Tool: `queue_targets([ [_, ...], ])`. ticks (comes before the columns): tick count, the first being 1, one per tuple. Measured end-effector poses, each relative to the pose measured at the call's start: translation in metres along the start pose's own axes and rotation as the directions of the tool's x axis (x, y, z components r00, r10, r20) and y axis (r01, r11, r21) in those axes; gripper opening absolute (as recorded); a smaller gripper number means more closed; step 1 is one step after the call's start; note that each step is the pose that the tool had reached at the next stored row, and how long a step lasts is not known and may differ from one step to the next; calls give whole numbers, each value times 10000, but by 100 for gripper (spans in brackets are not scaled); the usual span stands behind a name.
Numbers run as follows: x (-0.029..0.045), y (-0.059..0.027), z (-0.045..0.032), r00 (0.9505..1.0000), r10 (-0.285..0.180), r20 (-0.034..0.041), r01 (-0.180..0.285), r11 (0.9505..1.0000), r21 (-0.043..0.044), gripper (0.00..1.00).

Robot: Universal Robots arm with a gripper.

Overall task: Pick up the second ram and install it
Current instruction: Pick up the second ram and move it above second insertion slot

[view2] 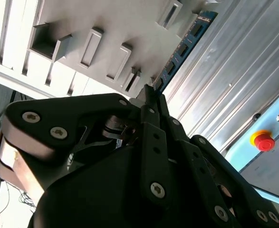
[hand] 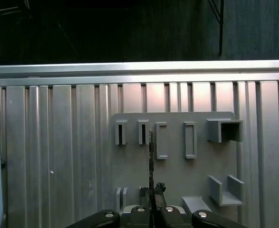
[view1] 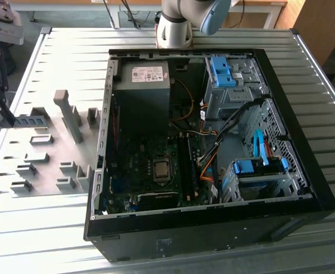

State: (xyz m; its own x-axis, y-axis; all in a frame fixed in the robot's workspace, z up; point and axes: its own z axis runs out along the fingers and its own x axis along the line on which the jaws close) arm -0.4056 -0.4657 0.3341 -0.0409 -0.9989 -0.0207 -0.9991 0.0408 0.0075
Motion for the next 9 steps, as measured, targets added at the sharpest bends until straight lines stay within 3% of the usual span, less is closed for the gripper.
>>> queue_targets([
  [9, -4, 2, -190, 10000, 0, -1, 0, 10000, -1, 14],
])
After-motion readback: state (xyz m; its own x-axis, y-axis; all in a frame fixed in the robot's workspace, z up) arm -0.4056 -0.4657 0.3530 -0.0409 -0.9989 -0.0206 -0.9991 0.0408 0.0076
